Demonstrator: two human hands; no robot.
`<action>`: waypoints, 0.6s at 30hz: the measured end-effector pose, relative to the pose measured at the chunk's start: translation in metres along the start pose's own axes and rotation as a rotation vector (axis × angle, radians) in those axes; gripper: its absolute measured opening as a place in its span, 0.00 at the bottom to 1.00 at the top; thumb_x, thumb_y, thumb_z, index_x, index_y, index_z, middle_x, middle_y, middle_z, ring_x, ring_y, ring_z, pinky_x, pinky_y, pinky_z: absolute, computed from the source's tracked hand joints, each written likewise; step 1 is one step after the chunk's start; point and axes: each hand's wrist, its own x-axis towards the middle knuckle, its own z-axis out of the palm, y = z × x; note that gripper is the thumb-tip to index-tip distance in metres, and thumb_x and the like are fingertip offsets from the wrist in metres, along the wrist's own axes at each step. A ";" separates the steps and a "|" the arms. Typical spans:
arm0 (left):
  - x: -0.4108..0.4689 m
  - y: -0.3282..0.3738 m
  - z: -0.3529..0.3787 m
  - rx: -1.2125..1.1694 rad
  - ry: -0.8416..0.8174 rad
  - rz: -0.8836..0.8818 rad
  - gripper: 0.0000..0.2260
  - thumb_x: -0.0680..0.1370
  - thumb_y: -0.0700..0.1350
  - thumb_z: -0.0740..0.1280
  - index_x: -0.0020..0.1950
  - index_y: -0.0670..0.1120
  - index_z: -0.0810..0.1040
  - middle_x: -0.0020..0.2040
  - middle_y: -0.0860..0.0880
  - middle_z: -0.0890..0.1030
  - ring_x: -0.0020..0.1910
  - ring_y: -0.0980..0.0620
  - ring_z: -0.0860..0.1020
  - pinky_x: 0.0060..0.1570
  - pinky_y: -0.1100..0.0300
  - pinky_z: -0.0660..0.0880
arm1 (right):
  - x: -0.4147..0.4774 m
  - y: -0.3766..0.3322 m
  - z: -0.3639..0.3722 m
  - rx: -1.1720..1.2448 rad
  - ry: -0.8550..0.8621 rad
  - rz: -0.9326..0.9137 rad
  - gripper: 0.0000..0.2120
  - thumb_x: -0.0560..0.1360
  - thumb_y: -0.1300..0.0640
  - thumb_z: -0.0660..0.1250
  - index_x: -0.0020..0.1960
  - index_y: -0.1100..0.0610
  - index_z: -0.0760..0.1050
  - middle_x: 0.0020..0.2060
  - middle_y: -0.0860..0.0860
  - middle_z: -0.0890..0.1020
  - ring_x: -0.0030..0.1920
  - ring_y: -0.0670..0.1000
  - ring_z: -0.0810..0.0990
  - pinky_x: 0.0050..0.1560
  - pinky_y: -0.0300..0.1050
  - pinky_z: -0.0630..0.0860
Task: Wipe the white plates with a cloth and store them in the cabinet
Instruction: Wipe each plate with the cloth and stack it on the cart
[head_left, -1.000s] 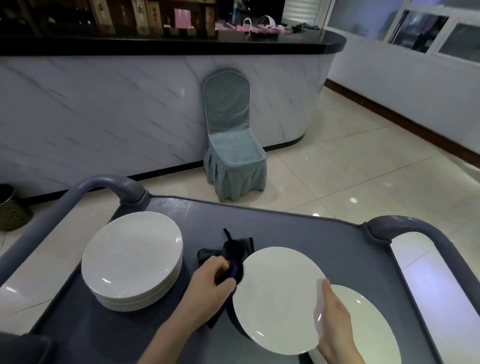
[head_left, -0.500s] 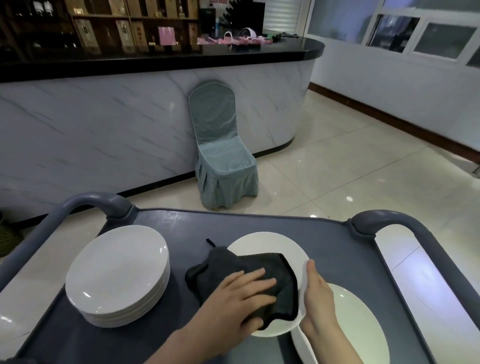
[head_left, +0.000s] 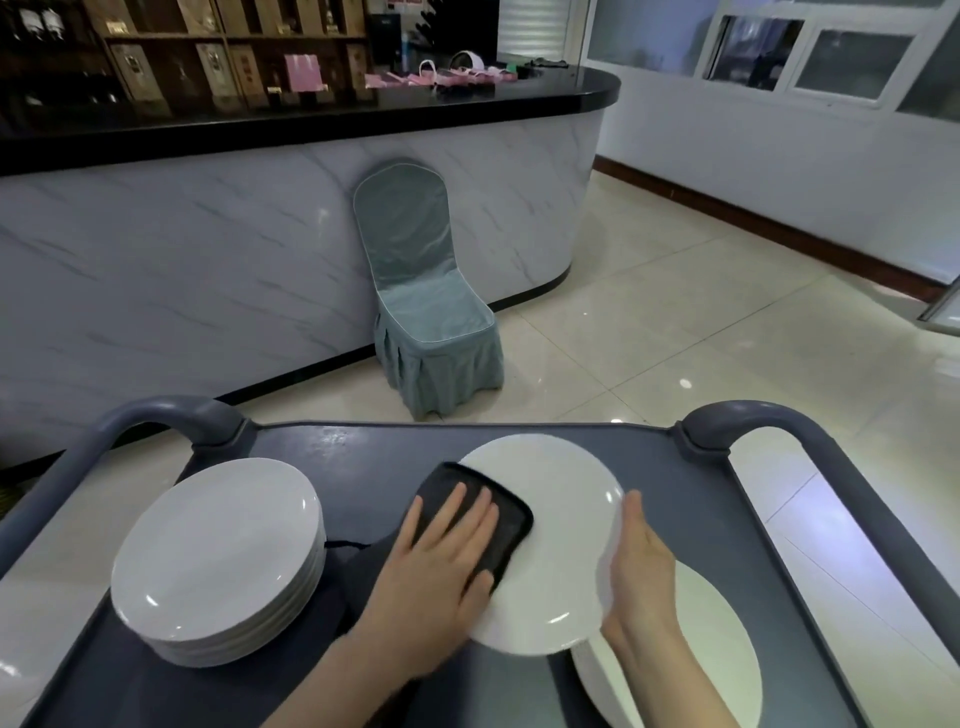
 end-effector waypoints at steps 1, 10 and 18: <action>-0.010 0.008 0.004 -0.035 -0.004 0.095 0.27 0.77 0.54 0.55 0.76 0.51 0.66 0.78 0.53 0.61 0.77 0.48 0.58 0.72 0.43 0.54 | 0.002 -0.003 -0.001 0.018 0.013 -0.011 0.19 0.80 0.41 0.61 0.43 0.54 0.80 0.35 0.46 0.86 0.40 0.51 0.84 0.38 0.44 0.77; 0.024 0.008 -0.003 -0.163 0.098 0.035 0.24 0.81 0.48 0.56 0.76 0.44 0.64 0.78 0.49 0.61 0.77 0.49 0.61 0.72 0.49 0.65 | -0.019 0.024 0.020 0.000 -0.051 0.093 0.21 0.81 0.42 0.61 0.45 0.57 0.82 0.34 0.48 0.86 0.42 0.53 0.84 0.41 0.46 0.77; -0.017 -0.001 0.001 -0.121 0.009 0.062 0.25 0.78 0.51 0.54 0.76 0.48 0.66 0.77 0.53 0.62 0.76 0.51 0.62 0.72 0.50 0.57 | -0.002 -0.005 0.008 0.027 0.040 0.004 0.19 0.79 0.42 0.62 0.43 0.56 0.79 0.37 0.50 0.85 0.39 0.55 0.83 0.39 0.45 0.77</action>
